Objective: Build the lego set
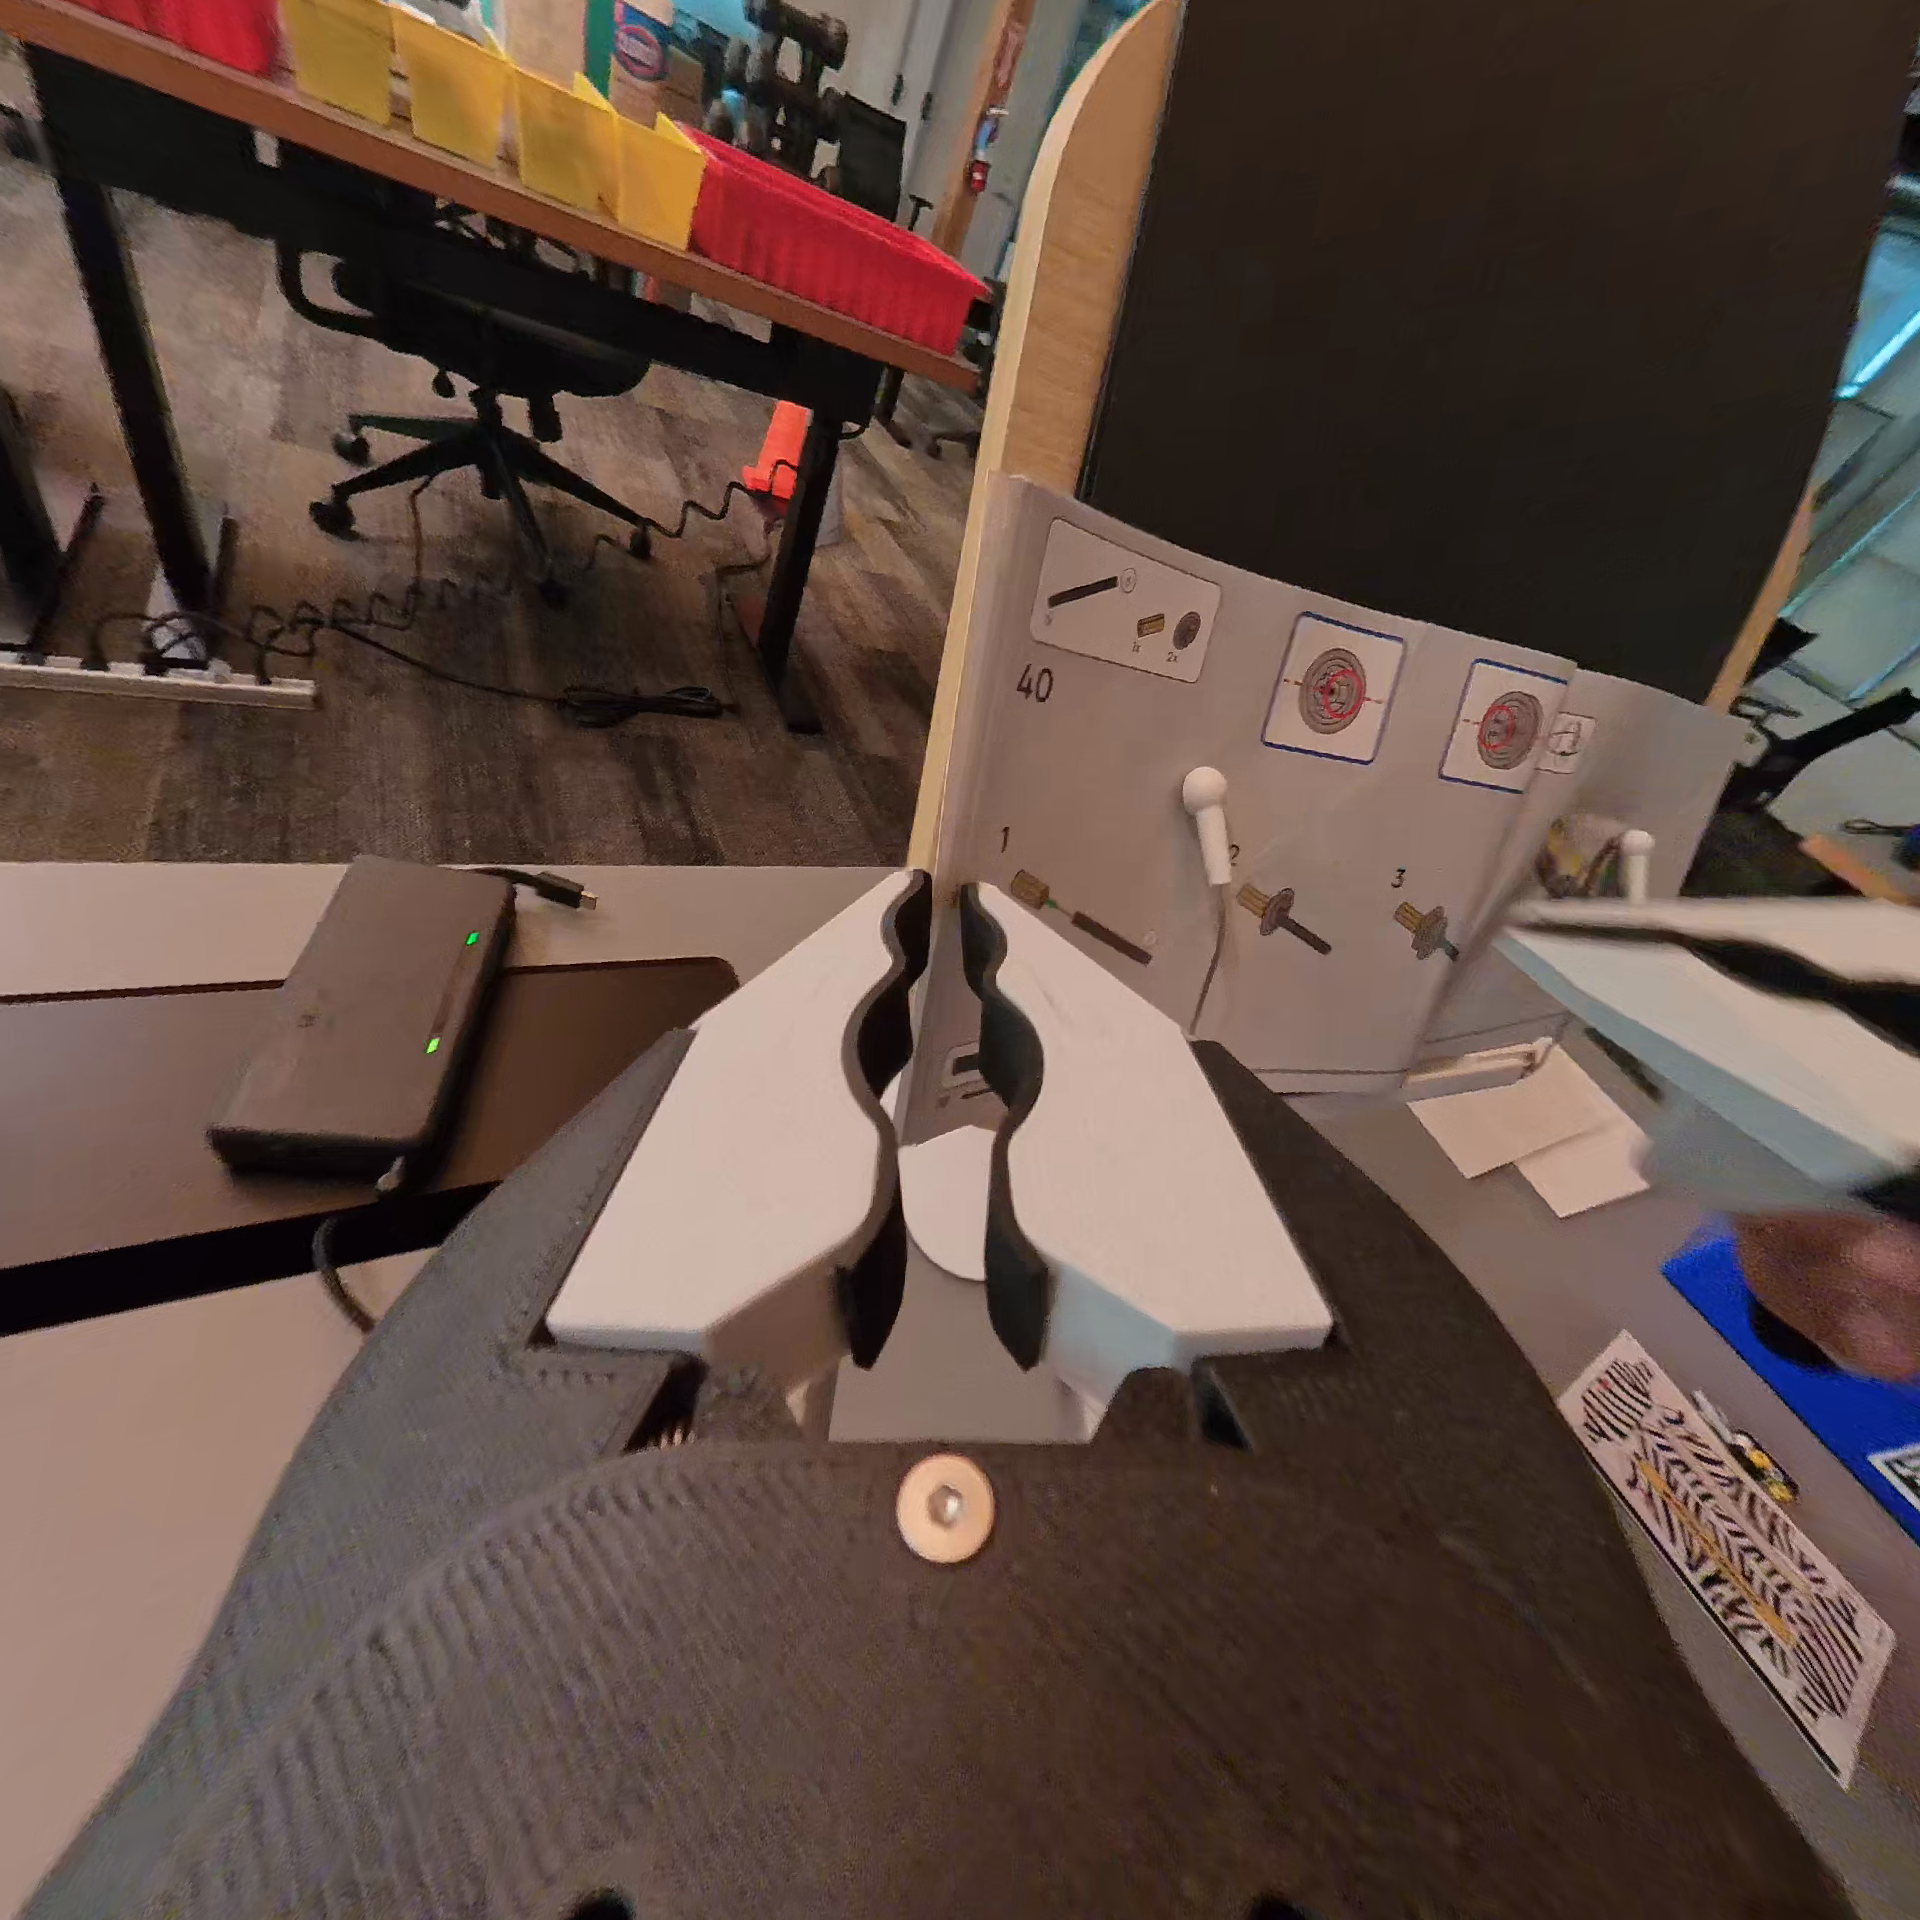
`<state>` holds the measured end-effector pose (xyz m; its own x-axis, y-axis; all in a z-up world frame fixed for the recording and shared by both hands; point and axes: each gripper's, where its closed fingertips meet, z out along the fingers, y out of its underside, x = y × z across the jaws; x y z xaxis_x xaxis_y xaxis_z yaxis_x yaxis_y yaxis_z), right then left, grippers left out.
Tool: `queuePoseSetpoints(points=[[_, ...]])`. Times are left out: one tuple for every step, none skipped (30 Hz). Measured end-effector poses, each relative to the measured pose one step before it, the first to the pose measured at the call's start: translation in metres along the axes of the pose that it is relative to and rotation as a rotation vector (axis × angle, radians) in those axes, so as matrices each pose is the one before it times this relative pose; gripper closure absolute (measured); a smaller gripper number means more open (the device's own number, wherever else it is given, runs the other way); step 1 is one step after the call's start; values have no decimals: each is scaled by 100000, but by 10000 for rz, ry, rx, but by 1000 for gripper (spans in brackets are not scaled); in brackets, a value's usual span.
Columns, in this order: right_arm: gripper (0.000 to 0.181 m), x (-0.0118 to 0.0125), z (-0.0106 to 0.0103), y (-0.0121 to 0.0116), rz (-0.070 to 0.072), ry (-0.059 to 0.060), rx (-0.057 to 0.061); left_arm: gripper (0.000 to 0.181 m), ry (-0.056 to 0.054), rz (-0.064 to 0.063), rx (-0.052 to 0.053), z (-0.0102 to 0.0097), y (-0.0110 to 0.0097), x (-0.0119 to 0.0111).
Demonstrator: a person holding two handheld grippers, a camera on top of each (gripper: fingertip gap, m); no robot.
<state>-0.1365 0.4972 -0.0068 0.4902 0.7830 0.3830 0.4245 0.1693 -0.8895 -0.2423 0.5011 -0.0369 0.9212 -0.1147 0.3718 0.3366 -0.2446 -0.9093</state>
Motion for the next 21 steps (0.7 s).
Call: queuePoseSetpoints(points=[[181, -598, -1332, 258, 360, -80, 80, 181, -254, 11, 7, -257, -25, -314], [181, -555, -1441, 349, 483, -64, 49, 181, -170, 23, 47, -315, -65, -191], [181, -608, -1536, 417, 638, -95, 64, 181, -70, -34, 36, -367, -55, -51], [181, -767, -1635, 495, 747, -156, 88, 181, 10, -78, 28, -430, -31, 93], [181, -978, -1667, 560, 726, -240, 118, 181, 54, -69, 16, -483, -7, 229], [181, -1056, -1612, 647, 536, -258, 146, 179, 66, -25, -8, -533, 33, 295], [181, -769, -1419, 809, 258, -98, 93, 178, 62, -10, -33, -588, 101, 364], [181, -288, -1200, 988, -17, 140, -62, 176, 105, -32, -82, -699, 203, 532], [181, 91, -1059, 1098, -244, 299, -211, 175, 184, -93, -107, -824, 307, 786], [181, 273, -1023, 1048, -335, 368, -252, 173, 288, -137, -138, -984, 445, 1070], [181, 175, -1107, 794, -263, 317, -167, 170, 337, -143, -166, -1151, 641, 1282], [181, -127, -1195, 528, -109, 148, -24, 168, 316, -85, -144, -1259, 798, 1399], [181, -449, -1260, 368, 40, -22, 89, 164, 265, 78, -175, -1336, 1076, 1447], [181, -696, -1271, 394, 110, -138, 141, 160, 146, 269, -235, -1345, 1362, 1347], [181, -838, -1230, 504, 97, -183, 159, 157, -16, 379, -260, -1329, 1603, 1117], [181, -837, -1152, 683, 60, -156, 158, 154, -93, 411, -214, -1267, 1758, 1007], [181, -770, -1025, 868, 20, -116, 122, 150, -51, 408, -176, -1155, 1841, 1032], [181, -688, -856, 1102, 14, -78, 46, 147, -68, 353, -117, -1022, 1802, 931], [181, -643, -688, 1304, 88, -78, -43, 145, -12, 273, -13, -877, 1643, 920], [181, -669, -566, 1417, 231, -119, -101, 141, 203, 200, 35, -776, 1539, 1119], [181, -700, -514, 1400, 365, -156, -84, 132, 248, 11, 240, -653, 1188, 1022]])
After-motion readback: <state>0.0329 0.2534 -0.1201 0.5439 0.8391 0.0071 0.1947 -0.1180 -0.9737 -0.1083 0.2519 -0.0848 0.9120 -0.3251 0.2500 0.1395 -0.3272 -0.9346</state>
